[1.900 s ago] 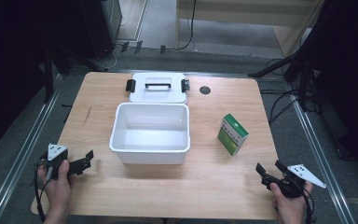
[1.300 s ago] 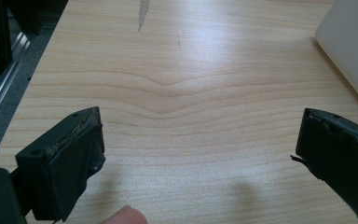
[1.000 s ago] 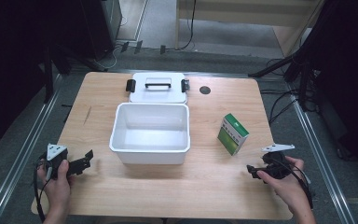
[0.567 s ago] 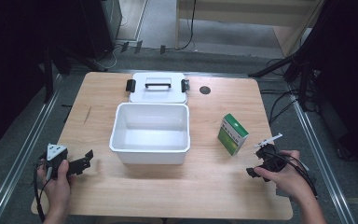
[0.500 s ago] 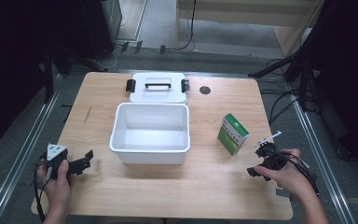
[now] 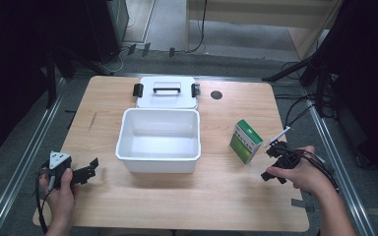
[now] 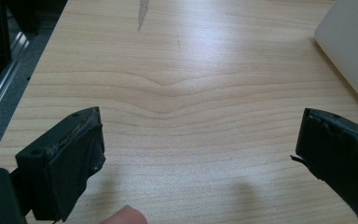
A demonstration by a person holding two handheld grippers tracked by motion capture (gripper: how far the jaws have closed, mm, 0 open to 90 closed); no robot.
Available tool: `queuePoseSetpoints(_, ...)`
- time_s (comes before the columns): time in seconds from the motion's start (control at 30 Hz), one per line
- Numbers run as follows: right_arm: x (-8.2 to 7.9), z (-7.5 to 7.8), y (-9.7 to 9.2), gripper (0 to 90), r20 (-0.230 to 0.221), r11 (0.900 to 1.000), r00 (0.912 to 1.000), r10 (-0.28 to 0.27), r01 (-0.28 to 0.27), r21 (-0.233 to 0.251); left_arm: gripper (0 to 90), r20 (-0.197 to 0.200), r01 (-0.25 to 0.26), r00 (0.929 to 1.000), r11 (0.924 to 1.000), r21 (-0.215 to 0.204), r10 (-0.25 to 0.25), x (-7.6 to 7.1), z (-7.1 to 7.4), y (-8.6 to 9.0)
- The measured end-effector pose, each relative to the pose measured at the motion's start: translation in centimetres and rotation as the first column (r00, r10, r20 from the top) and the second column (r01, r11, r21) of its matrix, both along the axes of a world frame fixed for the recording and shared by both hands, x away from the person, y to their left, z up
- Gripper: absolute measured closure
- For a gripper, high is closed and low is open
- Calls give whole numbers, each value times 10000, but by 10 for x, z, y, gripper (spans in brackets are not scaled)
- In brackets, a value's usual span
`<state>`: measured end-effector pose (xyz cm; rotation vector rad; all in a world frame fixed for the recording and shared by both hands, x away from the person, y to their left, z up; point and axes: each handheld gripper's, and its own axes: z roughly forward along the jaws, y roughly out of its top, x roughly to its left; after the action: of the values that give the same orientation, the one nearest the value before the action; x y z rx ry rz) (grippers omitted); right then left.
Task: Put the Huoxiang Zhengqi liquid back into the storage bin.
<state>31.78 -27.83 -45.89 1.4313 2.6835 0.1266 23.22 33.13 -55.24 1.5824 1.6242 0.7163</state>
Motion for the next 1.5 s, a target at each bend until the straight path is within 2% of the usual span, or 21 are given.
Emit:
queuePoseSetpoints(0.5, 17, 30, 18, 187, -91, 9997, 9997, 227, -228, -88, 18, 7, -1, 10000, 10000, -4, 1, 0, 0, 0)
queuePoseSetpoints(0.87, 29, 40, 32, 259, -32, 9990, 9993, 380, -380, -248, 18, 14, -3, 10000, 10000, -30, 3, 0, 0, 0)
queuePoseSetpoints(1.13, 38, 50, 41, 278, -84, 9989, 9989, 461, -462, -69, 18, 10, -11, 10000, 10000, -46, 11, 0, 0, 0)
queuePoseSetpoints(1.5, 48, 55, 51, 314, -262, 9987, 9984, 502, -500, 105, 18, 4, -12, 10000, 10000, -74, 12, 0, 0, 0)
